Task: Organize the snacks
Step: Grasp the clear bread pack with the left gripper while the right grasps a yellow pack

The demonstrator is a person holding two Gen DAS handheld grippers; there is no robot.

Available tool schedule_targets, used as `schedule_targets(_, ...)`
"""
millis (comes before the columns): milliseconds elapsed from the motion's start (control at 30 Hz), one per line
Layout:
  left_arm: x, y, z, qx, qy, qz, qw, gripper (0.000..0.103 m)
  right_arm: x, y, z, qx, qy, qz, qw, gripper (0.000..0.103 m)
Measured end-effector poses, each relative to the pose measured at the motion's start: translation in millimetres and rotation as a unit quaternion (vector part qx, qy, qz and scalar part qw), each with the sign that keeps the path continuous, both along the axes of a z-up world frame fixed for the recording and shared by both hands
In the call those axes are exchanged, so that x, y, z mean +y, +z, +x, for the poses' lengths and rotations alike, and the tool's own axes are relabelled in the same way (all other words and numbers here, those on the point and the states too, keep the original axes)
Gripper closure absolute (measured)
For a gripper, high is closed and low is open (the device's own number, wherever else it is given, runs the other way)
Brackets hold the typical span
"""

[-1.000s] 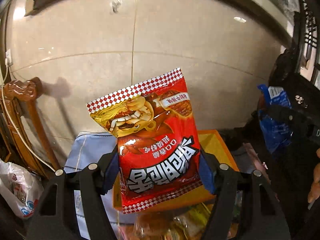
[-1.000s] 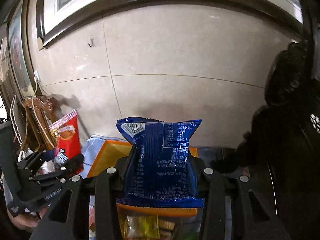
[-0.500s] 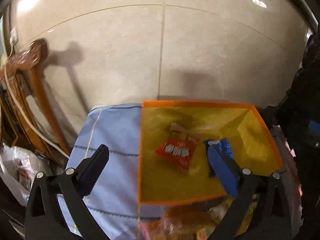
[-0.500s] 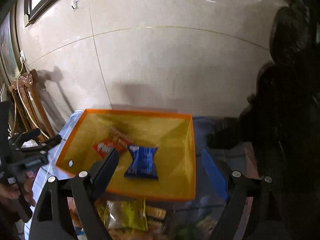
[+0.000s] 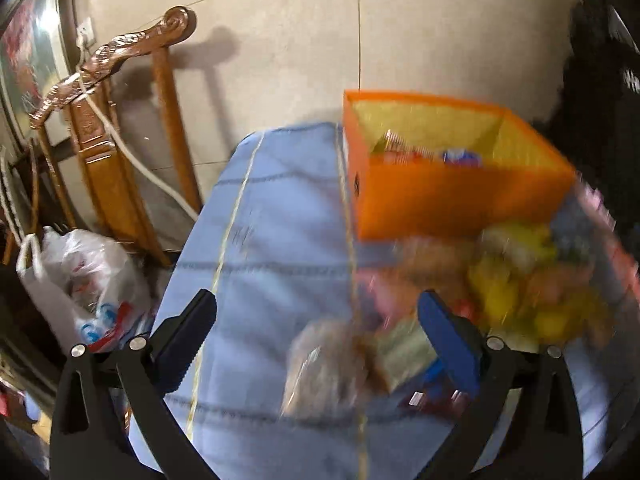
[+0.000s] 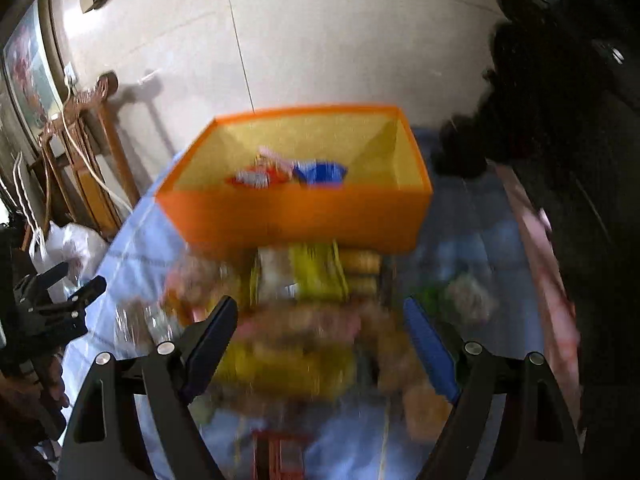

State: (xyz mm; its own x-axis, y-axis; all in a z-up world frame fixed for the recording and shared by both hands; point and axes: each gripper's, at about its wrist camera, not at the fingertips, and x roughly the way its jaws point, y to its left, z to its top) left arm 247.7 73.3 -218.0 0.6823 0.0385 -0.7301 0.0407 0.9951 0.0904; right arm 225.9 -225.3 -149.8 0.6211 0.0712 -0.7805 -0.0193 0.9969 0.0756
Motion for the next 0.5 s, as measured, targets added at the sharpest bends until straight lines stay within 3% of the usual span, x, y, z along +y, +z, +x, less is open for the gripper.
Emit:
schedule_targets(67, 1, -20, -19, 0.008, 0.004, 0.018, 0.9998, 0.005, 2, -11, -14, 0.004, 0.000, -0.010, 1.000, 0.018)
schedule_targets(200, 5, -47, -32, 0.030, 0.024, 0.014, 0.9991, 0.005, 9, -35, -26, 0.027, 0.011, -0.030, 0.999, 0.018)
schedule_targets(300, 6, -55, -31, 0.028, 0.032, 0.019, 0.9989, 0.005, 19, -44, -21, 0.034, 0.023, -0.029, 0.999, 0.015)
schedule_targets(333, 6, -56, -29, 0.025, 0.033, 0.023, 0.9989, 0.005, 21, -47, -19, 0.036, 0.025, -0.027, 0.999, 0.008)
schedule_targets(433, 7, -60, -20, 0.022, 0.041, 0.032, 0.9984, 0.005, 29, -58, -7, 0.064, 0.018, 0.001, 0.998, 0.007)
schedule_targets(500, 7, -60, -14, 0.022, 0.047, 0.032, 0.9981, 0.005, 38, -59, -2, 0.060, 0.017, -0.008, 0.998, 0.007)
